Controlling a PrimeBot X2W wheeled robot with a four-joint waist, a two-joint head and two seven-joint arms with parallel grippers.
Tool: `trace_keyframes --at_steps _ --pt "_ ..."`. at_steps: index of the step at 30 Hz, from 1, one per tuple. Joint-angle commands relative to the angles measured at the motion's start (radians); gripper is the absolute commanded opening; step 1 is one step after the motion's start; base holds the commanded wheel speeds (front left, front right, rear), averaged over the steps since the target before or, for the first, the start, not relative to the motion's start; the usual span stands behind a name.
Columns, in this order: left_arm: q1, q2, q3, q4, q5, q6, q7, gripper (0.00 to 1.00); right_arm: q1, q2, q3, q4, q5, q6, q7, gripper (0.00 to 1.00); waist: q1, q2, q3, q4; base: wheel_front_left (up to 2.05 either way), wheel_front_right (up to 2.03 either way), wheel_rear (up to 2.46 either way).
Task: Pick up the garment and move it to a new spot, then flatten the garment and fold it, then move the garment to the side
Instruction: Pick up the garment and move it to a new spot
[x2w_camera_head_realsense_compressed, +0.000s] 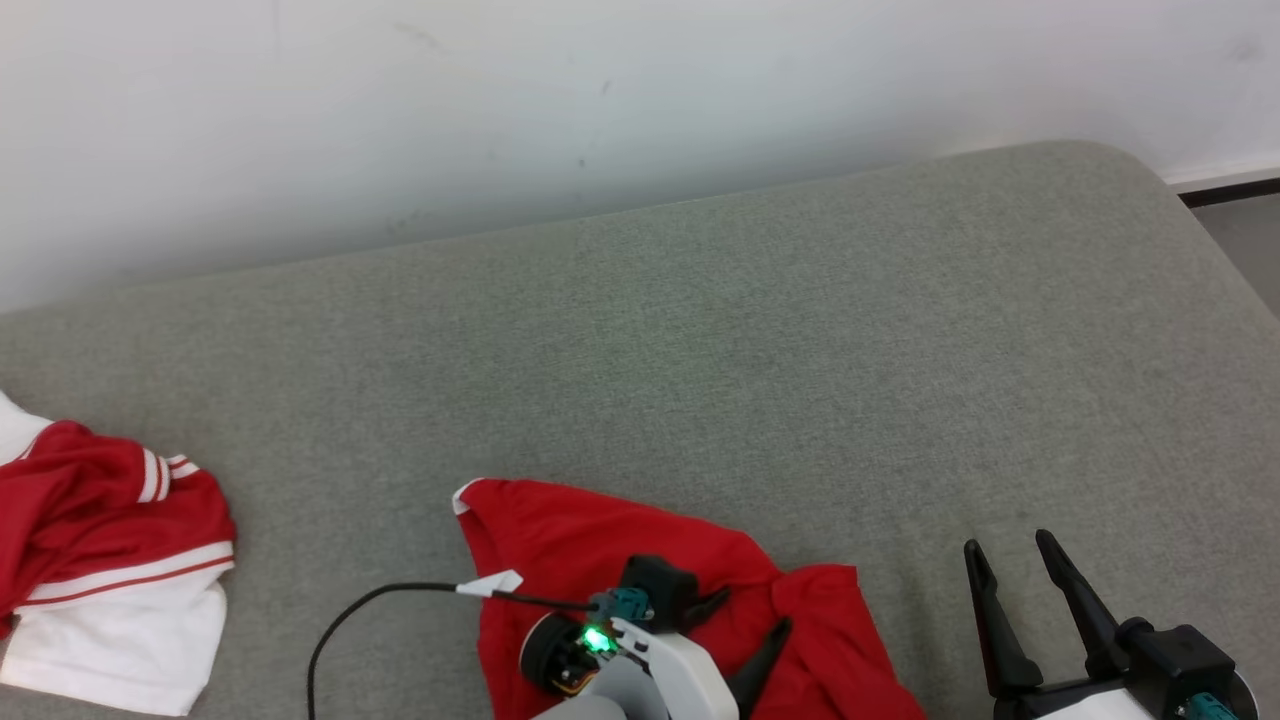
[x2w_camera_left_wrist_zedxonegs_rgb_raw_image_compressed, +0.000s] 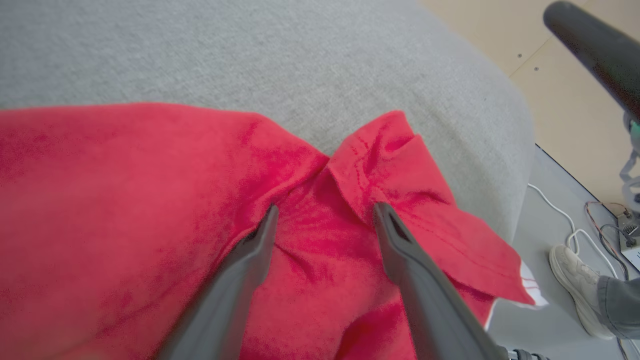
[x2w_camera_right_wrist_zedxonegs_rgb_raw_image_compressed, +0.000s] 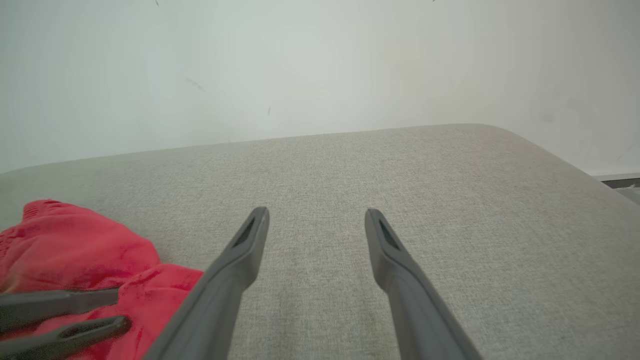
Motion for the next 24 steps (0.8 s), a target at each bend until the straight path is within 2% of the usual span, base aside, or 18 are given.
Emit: trace_keyframes --at_steps 1,9,17,24 --pt "0.017 0.008 0.013 0.014 -0.014 -0.001 -0.045 1.0 0.011 -0.006 -0.005 0.002 -0.003 -0.002 0.001 1.0 -0.0001 -0.0001 -0.012 0.024 0.0 0.0 0.0" --pt "0.059 0.022 0.082 -0.02 0.018 0.012 -0.111 1.0 0.035 -0.021 -0.019 -0.004 -0.007 -0.002 0.001 1.0 -0.0001 -0.0001 -0.049 0.085 0.0 0.0 0.0" --pt "0.233 0.131 0.32 -0.298 0.171 0.089 -0.11 1.0 0.061 -0.041 -0.041 -0.026 -0.019 -0.002 0.001 1.0 -0.0001 -0.0001 -0.112 0.141 0.0 0.0 0.0" --pt "0.409 0.191 0.488 -0.468 0.284 0.11 -0.111 1.0 0.085 -0.055 -0.067 -0.037 -0.022 -0.002 0.001 1.0 -0.0001 -0.0001 -0.144 0.182 0.0 0.0 0.0"
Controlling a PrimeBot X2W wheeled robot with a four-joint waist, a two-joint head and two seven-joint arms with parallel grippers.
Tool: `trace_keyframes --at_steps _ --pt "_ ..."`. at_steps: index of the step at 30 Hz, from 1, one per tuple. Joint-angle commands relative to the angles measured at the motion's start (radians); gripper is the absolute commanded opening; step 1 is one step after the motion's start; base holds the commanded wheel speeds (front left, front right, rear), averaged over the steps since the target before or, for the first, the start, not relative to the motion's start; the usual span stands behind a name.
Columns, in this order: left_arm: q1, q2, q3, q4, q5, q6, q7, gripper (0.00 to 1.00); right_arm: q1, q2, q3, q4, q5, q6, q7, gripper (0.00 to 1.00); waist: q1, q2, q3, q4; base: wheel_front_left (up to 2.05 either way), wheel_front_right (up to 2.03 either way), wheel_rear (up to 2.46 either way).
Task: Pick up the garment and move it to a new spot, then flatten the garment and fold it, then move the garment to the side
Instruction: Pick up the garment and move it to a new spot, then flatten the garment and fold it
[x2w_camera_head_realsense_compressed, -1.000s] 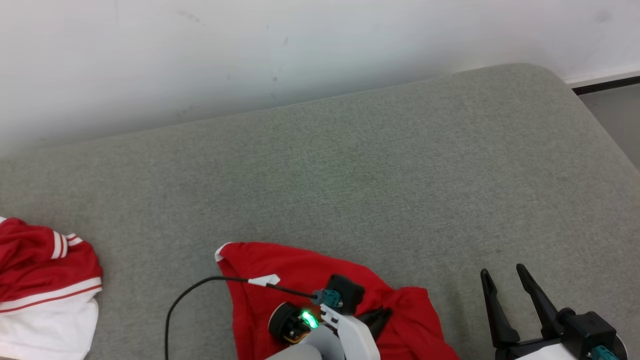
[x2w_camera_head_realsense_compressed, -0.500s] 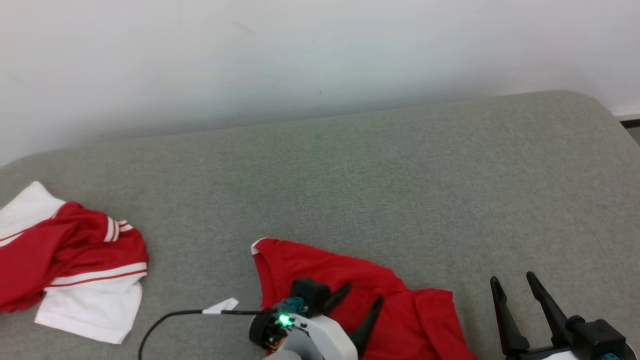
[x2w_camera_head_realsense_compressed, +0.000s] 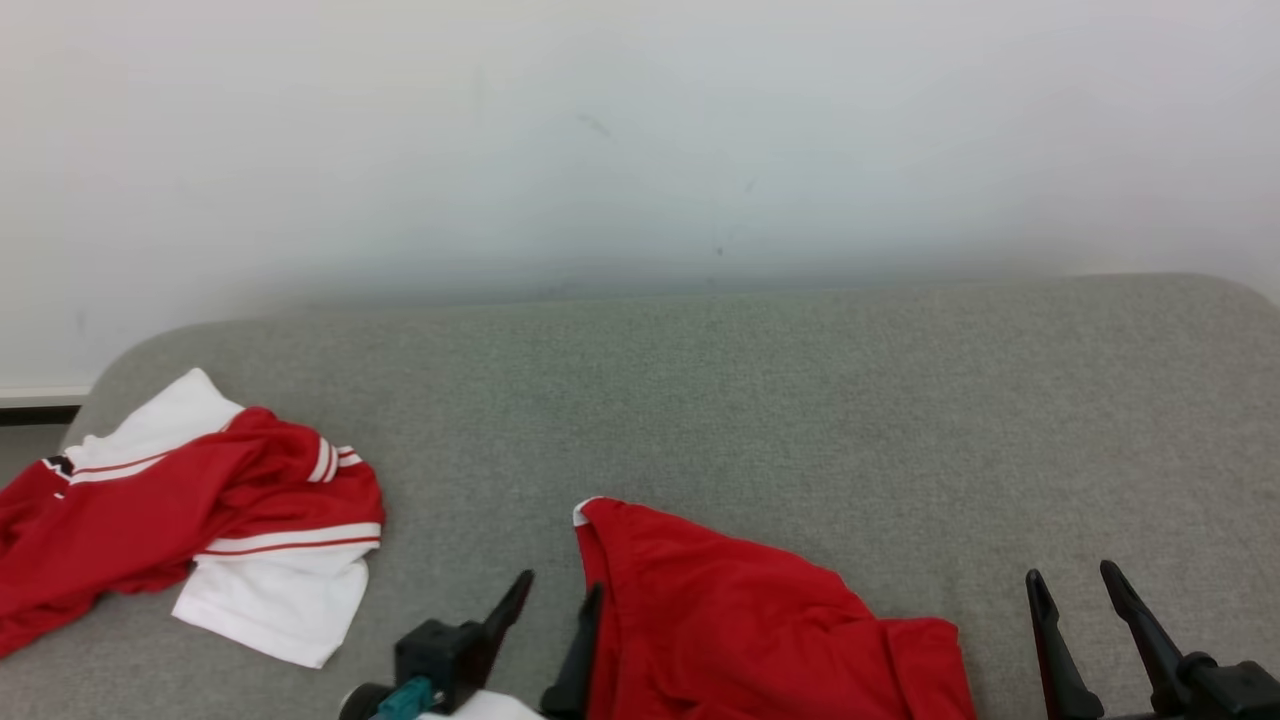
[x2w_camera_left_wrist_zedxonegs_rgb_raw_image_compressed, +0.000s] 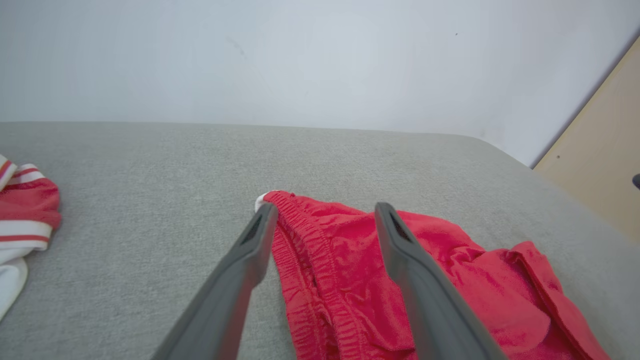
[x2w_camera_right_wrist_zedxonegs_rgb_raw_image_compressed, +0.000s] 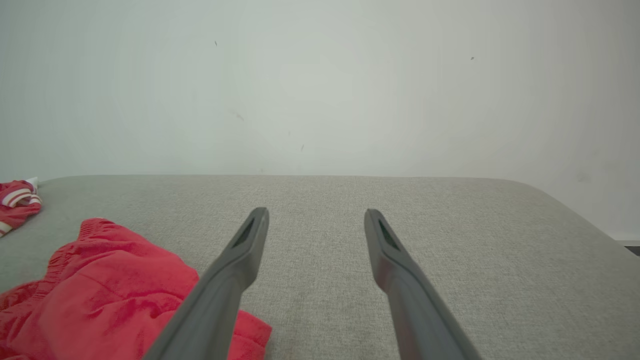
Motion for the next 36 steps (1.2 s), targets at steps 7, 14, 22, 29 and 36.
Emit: trace_keyframes --at_steps 7,14,22,29,36 --pt "0.158 0.008 0.159 -0.077 0.111 0.019 -0.001 1.0 0.047 -0.021 -0.021 0.0 -0.038 -0.002 0.001 1.0 0.0 0.0 -0.04 0.031 0.0 0.0 0.0" --pt "0.328 -0.04 0.341 -0.16 0.211 -0.032 -0.001 1.0 0.093 -0.021 -0.064 -0.012 -0.074 -0.002 0.001 1.0 0.0 0.0 -0.061 0.049 0.0 0.0 0.0" --pt "0.421 -0.117 0.496 -0.179 0.308 -0.127 -0.001 1.0 0.124 -0.022 -0.093 -0.016 -0.101 -0.002 0.001 1.0 0.0 0.0 -0.067 0.069 0.0 0.0 0.0" --pt "0.42 -0.157 0.552 -0.168 0.361 -0.197 -0.001 1.0 0.108 -0.013 -0.081 -0.017 -0.098 -0.002 0.001 1.0 0.0 0.0 -0.064 0.063 0.0 0.0 0.0" --pt "0.334 -0.171 0.5 -0.128 0.39 -0.267 -0.001 1.0 0.087 -0.015 -0.063 -0.021 -0.082 -0.002 0.001 1.0 0.0 0.0 -0.043 0.028 0.0 0.0 0.0"
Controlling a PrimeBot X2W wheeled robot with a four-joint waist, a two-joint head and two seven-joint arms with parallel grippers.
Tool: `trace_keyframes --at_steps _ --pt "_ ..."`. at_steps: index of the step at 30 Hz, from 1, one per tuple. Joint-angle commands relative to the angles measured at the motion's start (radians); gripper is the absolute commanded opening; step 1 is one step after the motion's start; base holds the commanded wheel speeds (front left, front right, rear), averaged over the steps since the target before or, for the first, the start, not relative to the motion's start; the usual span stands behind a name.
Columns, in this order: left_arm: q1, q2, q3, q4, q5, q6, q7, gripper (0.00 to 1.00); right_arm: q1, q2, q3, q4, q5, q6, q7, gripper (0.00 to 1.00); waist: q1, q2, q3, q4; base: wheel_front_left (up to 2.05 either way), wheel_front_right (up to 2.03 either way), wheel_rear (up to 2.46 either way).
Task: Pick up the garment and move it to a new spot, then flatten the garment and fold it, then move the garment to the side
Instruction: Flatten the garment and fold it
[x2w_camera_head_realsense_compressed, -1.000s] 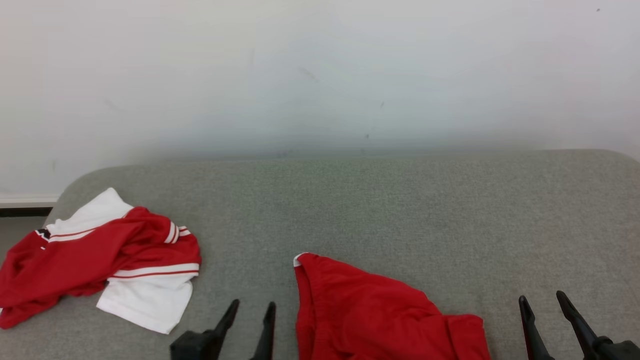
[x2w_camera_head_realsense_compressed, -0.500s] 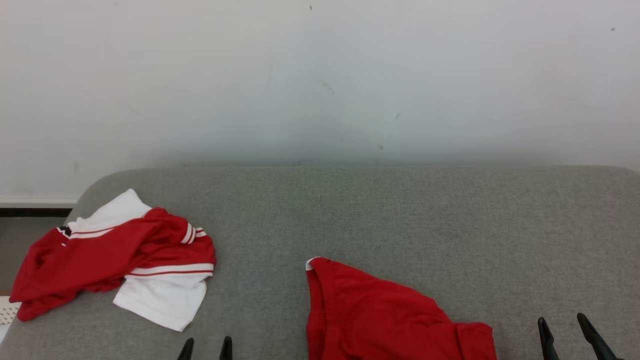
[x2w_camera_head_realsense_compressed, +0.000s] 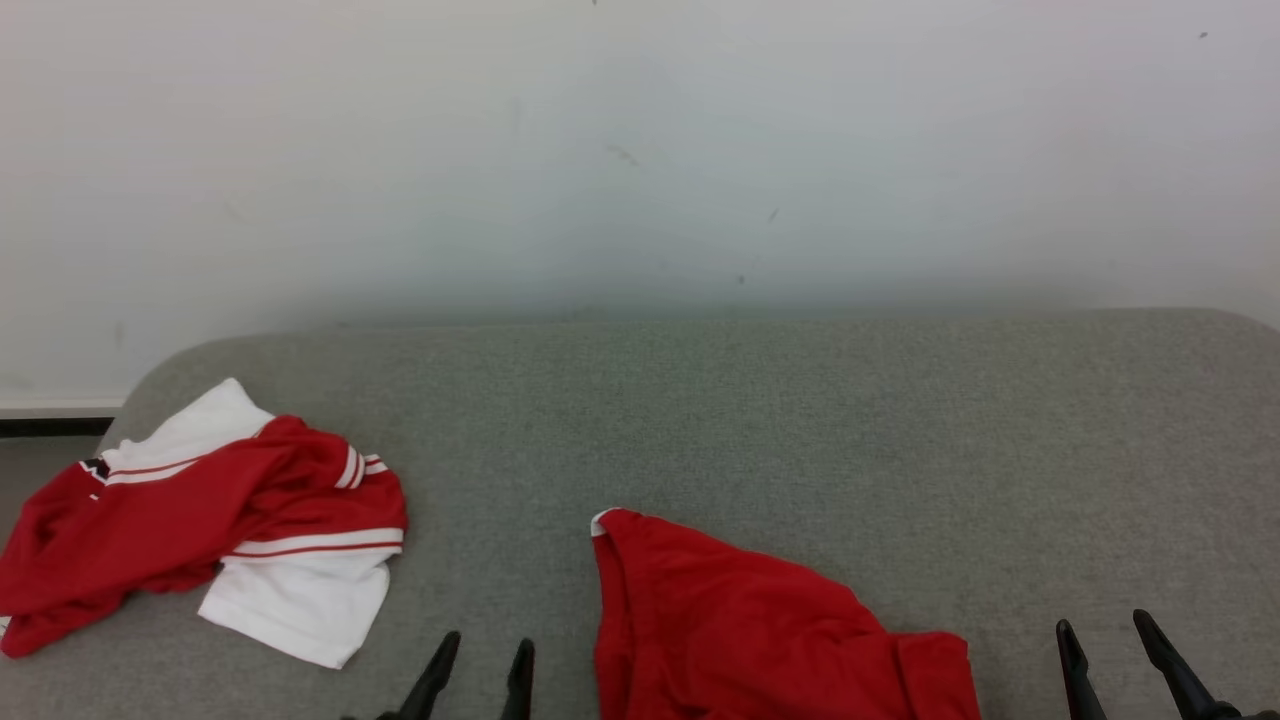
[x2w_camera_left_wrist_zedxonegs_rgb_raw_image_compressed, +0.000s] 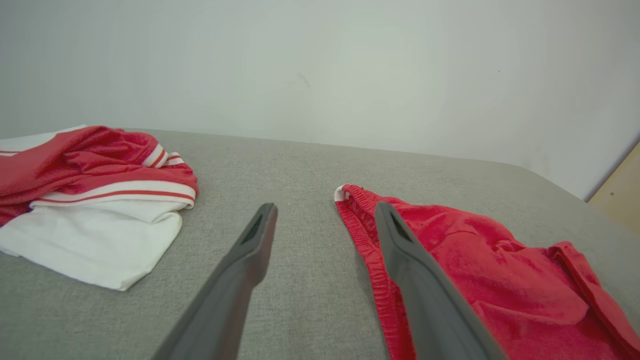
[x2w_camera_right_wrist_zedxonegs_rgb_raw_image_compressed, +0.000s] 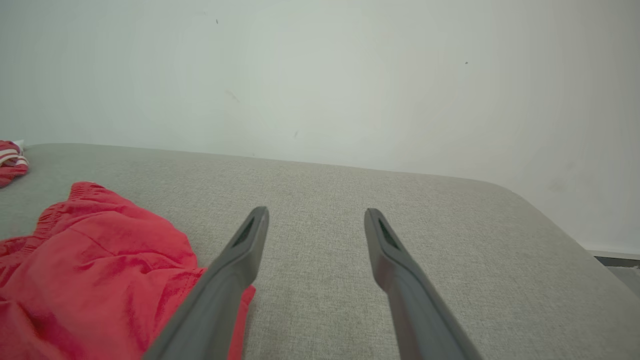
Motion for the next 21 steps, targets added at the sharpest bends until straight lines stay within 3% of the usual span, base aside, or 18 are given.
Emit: trace_keyframes --at_steps 1,12,21 --pt "-0.047 0.001 -0.02 0.017 0.015 -0.013 -0.001 1.0 -0.013 -0.005 0.001 -0.004 0.013 -0.002 0.001 1.0 0.0 0.0 0.011 -0.017 0.0 0.0 0.0" --pt "-0.362 -0.002 -0.288 0.202 0.026 -0.052 0.051 1.0 -0.043 -0.013 0.013 -0.012 0.016 -0.002 0.001 1.0 0.0 0.0 0.05 -0.1 0.0 0.0 0.0" --pt "-0.568 0.032 -0.593 0.351 -0.085 -0.052 0.168 1.0 -0.08 -0.013 0.036 -0.013 0.024 -0.002 0.001 1.0 0.0 0.0 0.1 -0.209 0.0 0.0 0.0"
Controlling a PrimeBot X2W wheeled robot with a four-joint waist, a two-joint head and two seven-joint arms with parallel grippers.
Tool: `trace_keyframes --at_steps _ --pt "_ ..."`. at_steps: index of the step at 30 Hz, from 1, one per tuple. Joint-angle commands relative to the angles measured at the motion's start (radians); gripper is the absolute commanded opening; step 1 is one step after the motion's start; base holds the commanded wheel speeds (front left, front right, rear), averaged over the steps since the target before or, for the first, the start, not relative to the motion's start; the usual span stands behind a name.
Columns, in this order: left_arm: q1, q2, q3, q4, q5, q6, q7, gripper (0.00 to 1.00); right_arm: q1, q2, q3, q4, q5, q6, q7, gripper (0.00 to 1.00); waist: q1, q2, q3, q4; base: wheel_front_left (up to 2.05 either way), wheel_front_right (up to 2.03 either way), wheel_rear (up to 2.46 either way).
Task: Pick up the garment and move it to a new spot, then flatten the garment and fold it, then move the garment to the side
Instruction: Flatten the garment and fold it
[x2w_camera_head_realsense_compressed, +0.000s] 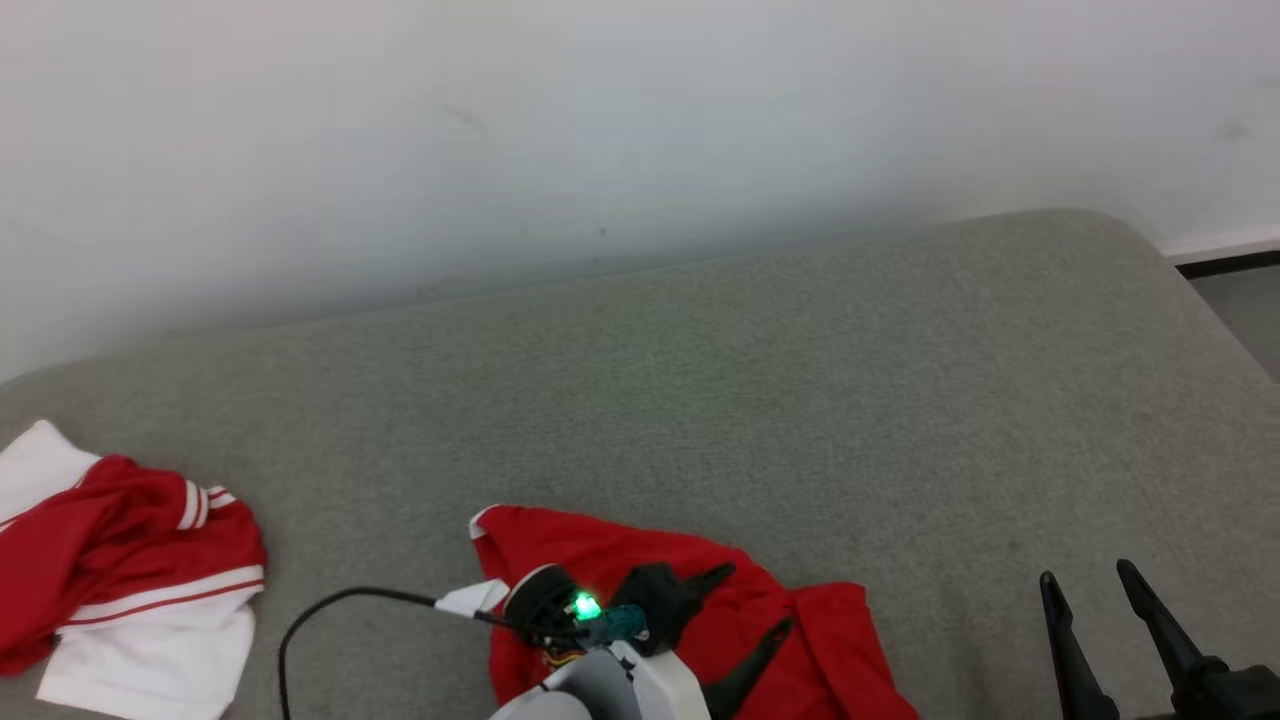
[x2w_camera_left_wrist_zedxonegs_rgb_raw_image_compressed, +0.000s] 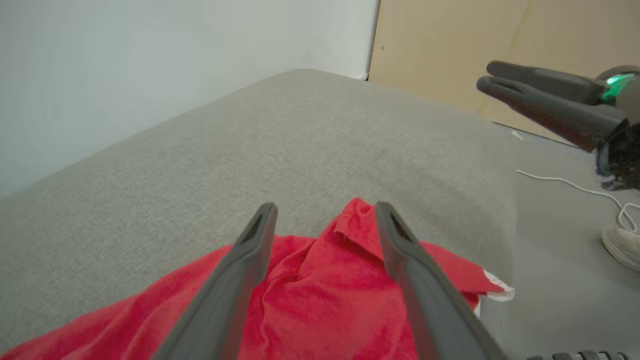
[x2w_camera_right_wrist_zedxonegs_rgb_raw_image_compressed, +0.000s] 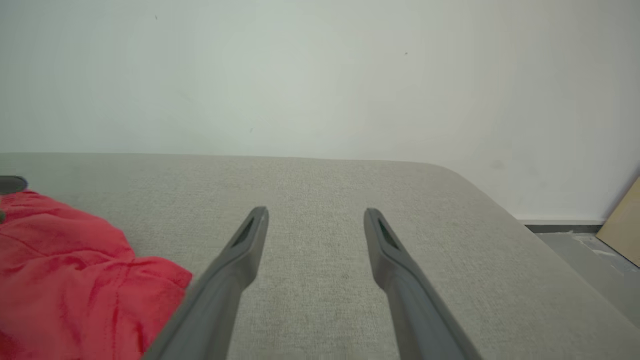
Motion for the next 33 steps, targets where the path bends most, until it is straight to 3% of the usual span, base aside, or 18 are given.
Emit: trace_keyframes --at_steps 1,12,13,15,21,29,33 --pt "-0.037 0.025 -0.05 0.04 -0.029 0.003 0.034 1.0 -0.019 -0.005 0.003 -0.003 0.006 -0.002 0.001 1.0 0.0 -0.0001 0.035 -0.049 0.0 0.0 0.0" --pt "-0.143 0.07 -0.235 0.23 -0.144 0.002 0.209 1.0 -0.042 0.001 -0.01 -0.015 0.011 -0.002 0.001 1.0 0.0 -0.0001 0.105 -0.136 0.0 0.0 0.0" --pt "-0.14 0.07 -0.263 0.238 -0.171 0.002 0.229 0.81 -0.043 0.002 -0.01 -0.016 0.012 -0.002 0.001 1.0 0.0 -0.0001 0.108 -0.139 0.0 0.0 0.0" --pt "-0.142 0.077 -0.309 0.244 -0.212 -0.001 0.261 0.0 -0.045 0.004 -0.012 -0.017 0.012 -0.002 0.001 1.0 0.0 -0.0001 0.112 -0.142 0.0 0.0 0.0" --pt "-0.201 0.094 -0.309 0.258 -0.272 0.004 0.219 0.0 -0.045 0.005 -0.018 -0.016 0.011 -0.002 0.001 1.0 0.0 -0.0001 0.115 -0.138 0.0 0.0 0.0" --pt "-0.312 0.098 -0.208 0.339 -0.266 0.098 0.038 0.0 -0.07 0.009 0.006 -0.009 0.01 -0.002 0.001 1.0 0.0 -0.0001 0.121 -0.14 0.0 0.0 0.0" --pt "-0.357 0.099 -0.189 0.406 -0.28 0.084 -0.005 0.0 -0.077 0.009 0.016 -0.001 0.013 -0.002 0.001 1.0 0.0 -0.0001 0.123 -0.147 0.0 0.0 0.0"
